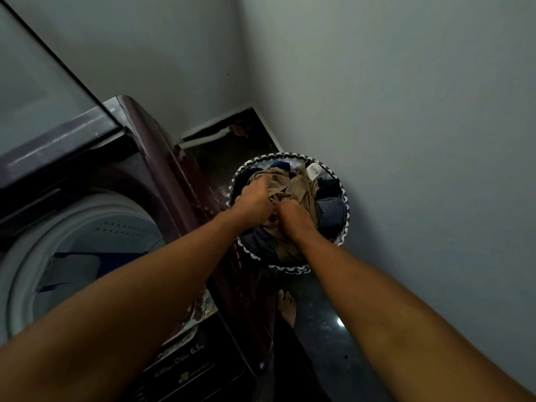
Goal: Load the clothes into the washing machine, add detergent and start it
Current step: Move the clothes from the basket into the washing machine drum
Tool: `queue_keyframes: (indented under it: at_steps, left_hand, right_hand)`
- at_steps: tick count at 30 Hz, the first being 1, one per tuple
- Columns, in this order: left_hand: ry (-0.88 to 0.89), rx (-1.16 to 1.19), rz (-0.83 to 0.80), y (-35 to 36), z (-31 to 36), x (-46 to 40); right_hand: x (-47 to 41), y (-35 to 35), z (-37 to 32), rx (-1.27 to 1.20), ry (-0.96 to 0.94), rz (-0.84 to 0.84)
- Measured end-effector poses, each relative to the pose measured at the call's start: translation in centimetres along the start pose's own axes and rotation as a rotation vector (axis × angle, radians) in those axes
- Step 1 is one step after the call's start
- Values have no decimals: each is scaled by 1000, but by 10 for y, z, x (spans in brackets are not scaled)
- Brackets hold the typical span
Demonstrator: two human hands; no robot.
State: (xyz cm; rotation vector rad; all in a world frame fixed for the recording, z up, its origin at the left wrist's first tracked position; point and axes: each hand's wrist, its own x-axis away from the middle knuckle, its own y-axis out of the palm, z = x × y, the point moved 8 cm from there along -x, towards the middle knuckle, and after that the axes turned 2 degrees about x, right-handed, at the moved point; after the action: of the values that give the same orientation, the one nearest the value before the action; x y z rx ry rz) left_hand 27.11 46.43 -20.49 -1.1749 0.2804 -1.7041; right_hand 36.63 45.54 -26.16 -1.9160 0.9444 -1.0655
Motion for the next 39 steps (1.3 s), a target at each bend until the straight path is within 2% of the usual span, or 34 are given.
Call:
queue_keyframes:
  at_steps: [3,6,9,11,13,17,20,22,27,31,35,39]
  left_hand:
    - [57,-23,-16,-3,4,3]
    - [81,229,-29,-14,11,13]
    - [105,297,-65,-27,21,31]
    - [89,290,-7,-41,22,45]
    - [48,336,103,-61,23,60]
    - [20,443,388,-112,20,98]
    - [46,487,522,-147,25,125]
    - [112,459,546,-166,36,141]
    - [180,401,610,-200,45,179]
    - [165,451,705,-224,24,208]
    - [206,493,810,-246,-1,248]
    - [161,580,844,-259,-36,277]
  right_hand:
    - [12,-39,-13,-222,-74,270]
    - [26,-85,-31,-242,-154,508]
    - [36,-126,-45,-336,-156,643]
    - [45,-148,-56,-382,-174,701]
    - [46,-159,-61,-403,-161,661]
    - [47,-152,-59,-360,-49,370]
    - [52,-123,-59,-342,-84,69]
    - [58,-128,-69,-391,-97,8]
    - [71,-169,-132,-491,-199,77]
    - [67,-189,-178,-390,-249,157]
    - [82,-219,-233,-388,-352,326]
    - [86,-224,-293,-458,-413,282]
